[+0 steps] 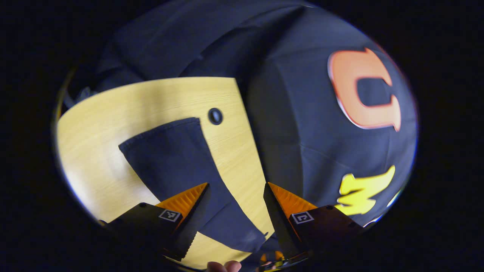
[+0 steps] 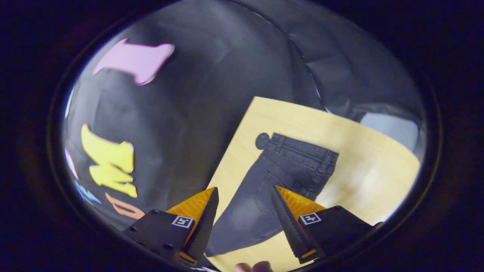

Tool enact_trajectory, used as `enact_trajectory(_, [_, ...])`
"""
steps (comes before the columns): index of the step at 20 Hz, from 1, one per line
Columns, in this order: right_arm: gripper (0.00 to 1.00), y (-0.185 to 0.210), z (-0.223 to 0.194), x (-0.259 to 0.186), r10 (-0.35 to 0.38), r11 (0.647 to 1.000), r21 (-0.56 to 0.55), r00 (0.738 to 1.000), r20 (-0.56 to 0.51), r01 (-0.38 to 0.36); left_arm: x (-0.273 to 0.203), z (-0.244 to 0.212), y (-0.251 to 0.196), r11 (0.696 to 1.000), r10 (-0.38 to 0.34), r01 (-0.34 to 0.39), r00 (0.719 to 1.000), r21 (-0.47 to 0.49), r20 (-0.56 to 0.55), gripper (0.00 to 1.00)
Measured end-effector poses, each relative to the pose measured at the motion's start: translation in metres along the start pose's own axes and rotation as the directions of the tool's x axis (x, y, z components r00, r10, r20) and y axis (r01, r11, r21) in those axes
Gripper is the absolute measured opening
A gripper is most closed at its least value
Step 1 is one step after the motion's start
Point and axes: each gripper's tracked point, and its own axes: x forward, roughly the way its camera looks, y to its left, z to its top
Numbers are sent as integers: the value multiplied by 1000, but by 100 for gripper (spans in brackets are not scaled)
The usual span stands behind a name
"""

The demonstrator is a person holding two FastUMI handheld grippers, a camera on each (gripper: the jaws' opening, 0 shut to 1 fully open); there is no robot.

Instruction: Grasp the waist and the cuffs of the jeans and fold them to make the two legs overlap; first hold the waist and fold one-third of the jeans toward the cuffs, then hold the cuffs and fold the remaining one-third in the same direction to finish folding.

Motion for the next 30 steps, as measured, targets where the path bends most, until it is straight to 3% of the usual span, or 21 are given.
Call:
enact_trajectory(3, [87,10,-18,-55,4,974,-228,997,77,13,-35,-27,-31,973,-54,44,998,228,37,91])
enact_trajectory(7, [87,10,-56,-104,-10,852,-515,987,162,93,-56,-79,-19,893,-99,64,994,446,55,91])
enact_trajectory(11, [86,-3,-85,-120,-9,777,-615,978,207,137,-70,-118,18,801,-93,2,988,598,121,90])
enact_trajectory(12, [95,-9,-88,-125,-15,761,-631,976,215,151,-75,-130,23,784,-97,-1,988,620,123,91])
enact_trajectory(13, [93,-19,-91,-131,-32,748,-642,975,220,169,-78,-140,27,771,-104,0,987,637,126,91])
enact_trajectory(14, [88,-30,-95,-137,-43,745,-643,975,218,177,-80,-145,31,759,-101,-12,986,651,136,91])
enact_trajectory(15, [95,-40,-99,-142,-58,747,-638,973,222,189,-82,-150,36,743,-97,-28,984,669,149,91])
enact_trajectory(19, [95,-66,-100,-137,-98,761,-611,970,223,217,-92,-163,38,656,-97,-81,977,751,190,91])
enact_trajectory(25, [95,-100,-60,-86,-123,781,-573,961,247,247,-100,-188,26,572,-79,-124,976,811,204,91])
enact_trajectory(30, [95,-135,-20,-4,-163,879,-410,962,221,243,-101,-204,29,603,-15,-167,975,780,221,92])
